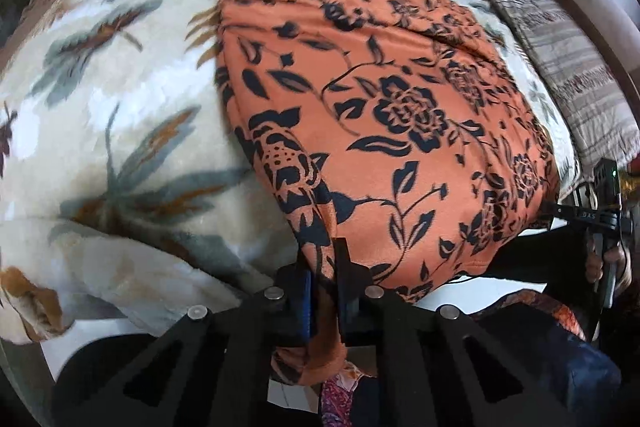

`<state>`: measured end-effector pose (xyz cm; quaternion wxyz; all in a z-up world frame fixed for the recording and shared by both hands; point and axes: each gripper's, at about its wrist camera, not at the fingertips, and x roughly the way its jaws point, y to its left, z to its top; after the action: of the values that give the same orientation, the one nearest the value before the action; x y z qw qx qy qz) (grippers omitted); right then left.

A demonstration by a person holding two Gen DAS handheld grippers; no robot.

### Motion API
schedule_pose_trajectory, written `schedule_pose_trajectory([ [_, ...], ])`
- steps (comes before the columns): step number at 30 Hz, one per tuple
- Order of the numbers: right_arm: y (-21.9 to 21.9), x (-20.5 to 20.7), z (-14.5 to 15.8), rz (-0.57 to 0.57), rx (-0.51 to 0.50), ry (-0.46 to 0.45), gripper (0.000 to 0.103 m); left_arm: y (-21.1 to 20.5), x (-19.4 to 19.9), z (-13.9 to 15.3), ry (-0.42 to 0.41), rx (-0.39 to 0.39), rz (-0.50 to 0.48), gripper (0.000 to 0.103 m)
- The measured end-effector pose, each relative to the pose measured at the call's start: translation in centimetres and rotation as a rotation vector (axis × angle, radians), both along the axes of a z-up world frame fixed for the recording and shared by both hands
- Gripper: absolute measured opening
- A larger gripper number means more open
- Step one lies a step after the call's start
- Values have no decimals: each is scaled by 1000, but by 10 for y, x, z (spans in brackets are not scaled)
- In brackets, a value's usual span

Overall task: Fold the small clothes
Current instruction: 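Grasp the hem with the left gripper while the right gripper grasps the hem too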

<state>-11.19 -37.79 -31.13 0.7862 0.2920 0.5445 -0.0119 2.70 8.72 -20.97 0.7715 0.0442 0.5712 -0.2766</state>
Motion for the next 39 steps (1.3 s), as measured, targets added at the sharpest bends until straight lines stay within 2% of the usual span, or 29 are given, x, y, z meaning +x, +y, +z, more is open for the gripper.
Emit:
schedule_pose_trajectory([
  [1,1,-3,6,13,9,-9,15,-1,-1,5,-11,-4,-12,9],
  [2,0,-6,10,15,22,-21,14,0,-1,9,-17,-15,-20,9],
  [6,2,-17,45,41,83,-124,13,7,1,31,-37,-76,-32,9],
  [10,1,-22,89,60,153,-291,13,16,11,55,-54,-157,-25,9],
  [12,-3,-21,106,54,204,-377,13,21,14,59,-55,-188,-15,9],
  [13,-4,-17,109,56,211,-387,13,21,15,59,-54,-193,-12,9],
  [14,-2,-13,111,54,169,-360,13,20,16,57,-49,-183,-17,9],
  [15,-2,-7,106,42,97,-295,13,17,16,52,-43,-165,-21,9],
  [19,-19,-4,70,-50,93,-105,14,10,11,30,-3,-121,-29,9],
  [20,-23,-6,64,-72,64,-71,14,8,9,24,4,-109,-29,9],
  [23,-29,-16,53,-119,32,-53,18,6,8,14,13,-84,-27,9],
  [24,-32,-18,49,-130,37,-46,23,5,8,12,13,-73,-24,9],
  [25,-33,-19,43,-144,52,-27,42,4,8,10,15,-63,-24,9],
  [26,-37,-20,37,-153,66,-20,79,2,9,9,19,-56,-31,11],
  [27,-40,-23,34,-168,77,-27,87,0,8,8,20,-52,-38,21],
  [28,-40,-23,32,-183,83,-38,87,-3,8,7,25,-49,-44,29],
  [29,-40,-21,31,-180,90,-43,87,-5,7,6,30,-51,-47,45],
  [30,-39,-17,30,-173,96,-51,87,-7,6,5,32,-54,-53,51],
  [33,-35,-6,15,-146,117,-34,87,-14,1,-1,36,-36,-79,51],
  [35,-28,2,-3,-123,128,31,87,-15,0,-3,36,-22,-82,51],
  [37,-22,10,-22,-114,159,77,81,-12,0,-4,39,-31,-75,47],
  [39,-20,11,-24,-109,234,41,51,-8,2,-3,41,-37,-64,21],
])
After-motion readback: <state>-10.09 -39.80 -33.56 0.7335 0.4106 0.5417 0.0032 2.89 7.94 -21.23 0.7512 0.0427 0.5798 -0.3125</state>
